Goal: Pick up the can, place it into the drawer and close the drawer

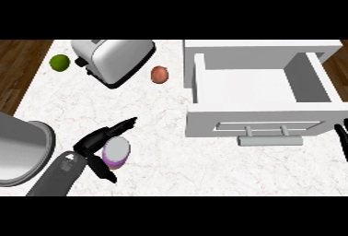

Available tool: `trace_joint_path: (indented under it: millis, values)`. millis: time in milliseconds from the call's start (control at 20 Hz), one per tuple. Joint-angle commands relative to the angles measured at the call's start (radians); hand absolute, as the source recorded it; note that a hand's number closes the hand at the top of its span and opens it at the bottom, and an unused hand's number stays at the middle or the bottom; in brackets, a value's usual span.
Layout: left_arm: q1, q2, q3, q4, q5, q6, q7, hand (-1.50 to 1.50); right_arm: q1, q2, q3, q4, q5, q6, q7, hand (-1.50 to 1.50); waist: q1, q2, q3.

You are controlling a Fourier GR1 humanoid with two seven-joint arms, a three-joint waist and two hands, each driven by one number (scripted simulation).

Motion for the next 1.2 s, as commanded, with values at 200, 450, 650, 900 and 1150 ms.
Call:
trace_joint_path:
  millis: [200, 450, 650, 900, 1150]
  values:
    - [0.059, -0.025, -0.044, -0.084, 0.015, -0.118, -0.071, 1.50, 0.046, 0.034, 0.019, -0.051, 0.001, 0.000, 0.012, -1.50, 0.007, -0.003, 0.001]
    - [0.035, -0.044, -0.052, -0.106, 0.069, -0.191, -0.013, 1.50, 0.012, 0.036, 0.030, -0.050, 0.030, -0.020, 0.034, -1.50, 0.010, -0.002, 0.000]
    - [0.051, -0.009, -0.049, -0.149, 0.126, -0.270, 0.020, 1.50, 0.020, 0.016, -0.008, -0.049, -0.013, 0.001, 0.036, -1.50, 0.009, -0.002, 0.001]
    - [0.105, -0.064, -0.093, -0.296, 0.170, -0.250, 0.098, 1.50, 0.042, 0.030, -0.013, -0.052, -0.020, 0.007, 0.006, -1.50, 0.013, -0.005, 0.001]
    - [0.129, -0.077, 0.290, -0.201, 0.397, 0.235, 0.244, 1.50, 0.079, 0.035, -0.045, -0.062, -0.040, 0.004, -0.001, -1.50, 0.044, -0.010, 0.003]
